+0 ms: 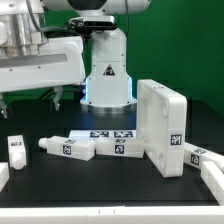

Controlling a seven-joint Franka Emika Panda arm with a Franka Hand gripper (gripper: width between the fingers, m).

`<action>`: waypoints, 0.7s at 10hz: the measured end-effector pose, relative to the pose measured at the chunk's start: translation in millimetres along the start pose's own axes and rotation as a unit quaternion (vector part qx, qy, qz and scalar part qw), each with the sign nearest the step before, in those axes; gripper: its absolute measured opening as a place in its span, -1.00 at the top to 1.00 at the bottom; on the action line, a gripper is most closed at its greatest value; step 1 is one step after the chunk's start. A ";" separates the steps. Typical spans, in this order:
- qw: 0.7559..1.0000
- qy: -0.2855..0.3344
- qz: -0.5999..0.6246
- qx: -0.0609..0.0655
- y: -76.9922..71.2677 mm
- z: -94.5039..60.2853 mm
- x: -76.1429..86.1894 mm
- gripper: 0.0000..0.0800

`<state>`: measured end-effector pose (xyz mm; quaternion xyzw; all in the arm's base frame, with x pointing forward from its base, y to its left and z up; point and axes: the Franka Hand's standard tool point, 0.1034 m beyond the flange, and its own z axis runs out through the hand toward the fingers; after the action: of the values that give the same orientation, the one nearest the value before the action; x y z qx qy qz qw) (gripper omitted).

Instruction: Assemble desk

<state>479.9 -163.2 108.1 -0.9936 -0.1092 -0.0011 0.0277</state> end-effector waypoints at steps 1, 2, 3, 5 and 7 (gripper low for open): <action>1.000 -0.004 0.018 0.004 -2.4 2.3 0.0 -0.62; 0.999 -0.009 0.032 0.007 -7.5 8.7 -0.1 -0.62; 0.998 -0.027 0.046 0.015 -26.8 27.6 -2.3 -0.62; 1.000 -0.016 0.023 0.011 -46.5 12.0 11.5 -0.62; 0.999 -0.027 0.016 0.007 -34.2 43.7 6.8 -0.62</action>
Offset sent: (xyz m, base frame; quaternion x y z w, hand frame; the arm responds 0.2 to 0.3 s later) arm 0.0048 0.0674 0.0462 0.0345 -0.0127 0.0200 0.9991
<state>478.9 -126.0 66.4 -0.9947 -0.0940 0.0268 0.0319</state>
